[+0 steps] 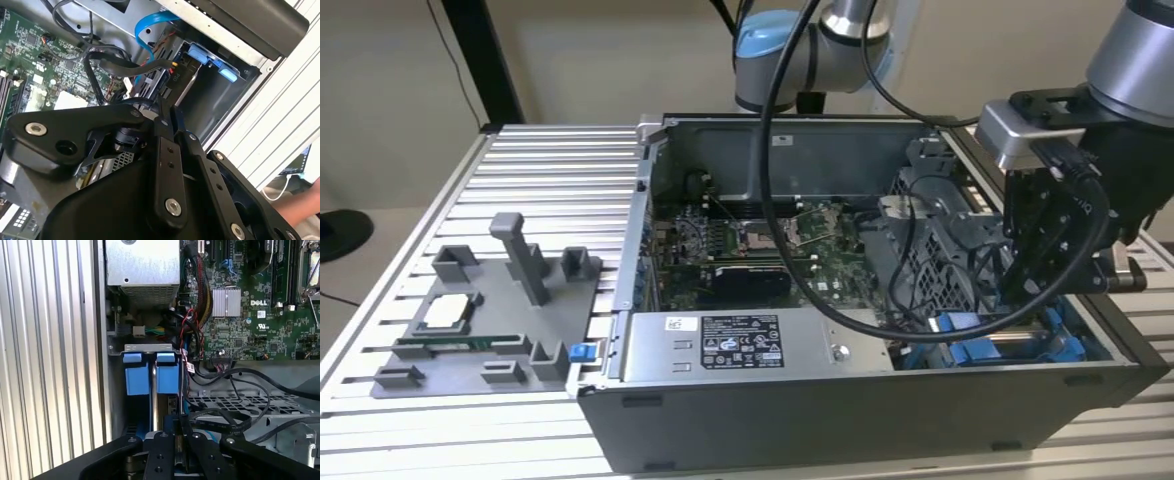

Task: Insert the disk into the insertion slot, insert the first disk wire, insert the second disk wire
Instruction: 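Insert the second disk wire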

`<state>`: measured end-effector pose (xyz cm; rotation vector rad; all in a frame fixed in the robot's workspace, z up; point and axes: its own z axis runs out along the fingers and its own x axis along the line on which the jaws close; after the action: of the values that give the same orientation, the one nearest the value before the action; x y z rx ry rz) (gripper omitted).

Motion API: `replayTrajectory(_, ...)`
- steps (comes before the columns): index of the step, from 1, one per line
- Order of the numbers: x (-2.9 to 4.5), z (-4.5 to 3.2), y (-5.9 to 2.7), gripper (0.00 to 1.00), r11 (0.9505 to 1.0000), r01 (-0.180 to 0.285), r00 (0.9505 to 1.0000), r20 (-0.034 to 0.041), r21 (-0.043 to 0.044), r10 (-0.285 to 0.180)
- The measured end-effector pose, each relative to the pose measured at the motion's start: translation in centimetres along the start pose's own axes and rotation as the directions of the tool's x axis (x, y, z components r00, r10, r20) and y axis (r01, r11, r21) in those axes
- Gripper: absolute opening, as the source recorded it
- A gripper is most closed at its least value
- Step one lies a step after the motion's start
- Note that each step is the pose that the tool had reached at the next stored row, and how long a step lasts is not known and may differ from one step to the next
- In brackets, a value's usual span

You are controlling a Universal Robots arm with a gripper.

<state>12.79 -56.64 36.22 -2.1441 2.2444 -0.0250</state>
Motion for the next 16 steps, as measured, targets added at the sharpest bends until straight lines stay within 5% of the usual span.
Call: replayTrajectory(16, 0.01, 0.76, -0.39, 0.0, 1.0, 0.008, 1.0, 0.0005, 0.0032, -0.008)
